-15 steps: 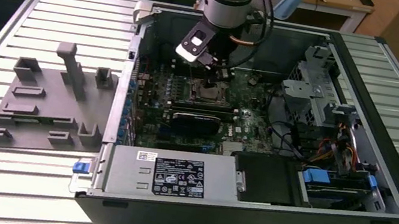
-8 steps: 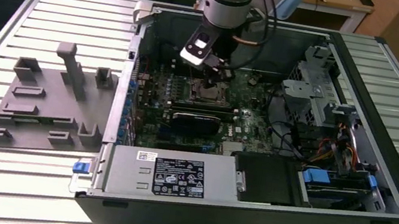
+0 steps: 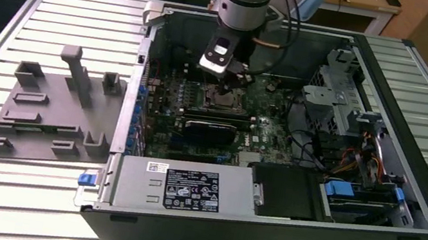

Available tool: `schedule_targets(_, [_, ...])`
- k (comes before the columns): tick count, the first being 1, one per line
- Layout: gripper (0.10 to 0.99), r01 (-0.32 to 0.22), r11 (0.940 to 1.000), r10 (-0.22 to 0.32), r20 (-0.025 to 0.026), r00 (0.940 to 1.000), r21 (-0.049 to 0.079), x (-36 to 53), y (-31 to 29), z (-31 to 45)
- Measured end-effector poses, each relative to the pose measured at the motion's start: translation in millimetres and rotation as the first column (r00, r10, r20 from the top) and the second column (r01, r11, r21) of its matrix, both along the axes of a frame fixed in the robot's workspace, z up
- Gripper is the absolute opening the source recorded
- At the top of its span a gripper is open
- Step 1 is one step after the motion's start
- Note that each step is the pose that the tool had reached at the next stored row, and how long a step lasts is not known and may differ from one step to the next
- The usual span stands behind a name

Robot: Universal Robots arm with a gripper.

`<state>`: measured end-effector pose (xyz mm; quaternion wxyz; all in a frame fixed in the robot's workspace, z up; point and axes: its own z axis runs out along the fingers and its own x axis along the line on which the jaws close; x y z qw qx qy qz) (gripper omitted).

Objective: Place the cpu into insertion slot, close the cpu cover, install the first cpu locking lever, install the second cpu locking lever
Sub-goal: 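Close the cpu cover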

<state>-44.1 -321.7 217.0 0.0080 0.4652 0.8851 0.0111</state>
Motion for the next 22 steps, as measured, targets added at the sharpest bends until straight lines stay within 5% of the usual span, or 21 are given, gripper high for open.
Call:
schedule_targets(6, [0.106,-0.108,0.9941,0.108,0.0,0.9941,0.0,0.0,0.0,-0.3])
schedule_targets(11, [0.106,-0.198,0.9801,0.198,0.0,0.9801,0.0,0.0,0.0,-0.5])
schedule_targets(17, [0.106,-0.304,0.9527,0.304,0.0,0.9527,0.0,0.0,0.0,-0.8])
schedule_targets(22, [0.106,-0.39,0.9209,0.39,0.0,0.9209,0.0,0.0,0.0,-1.0])
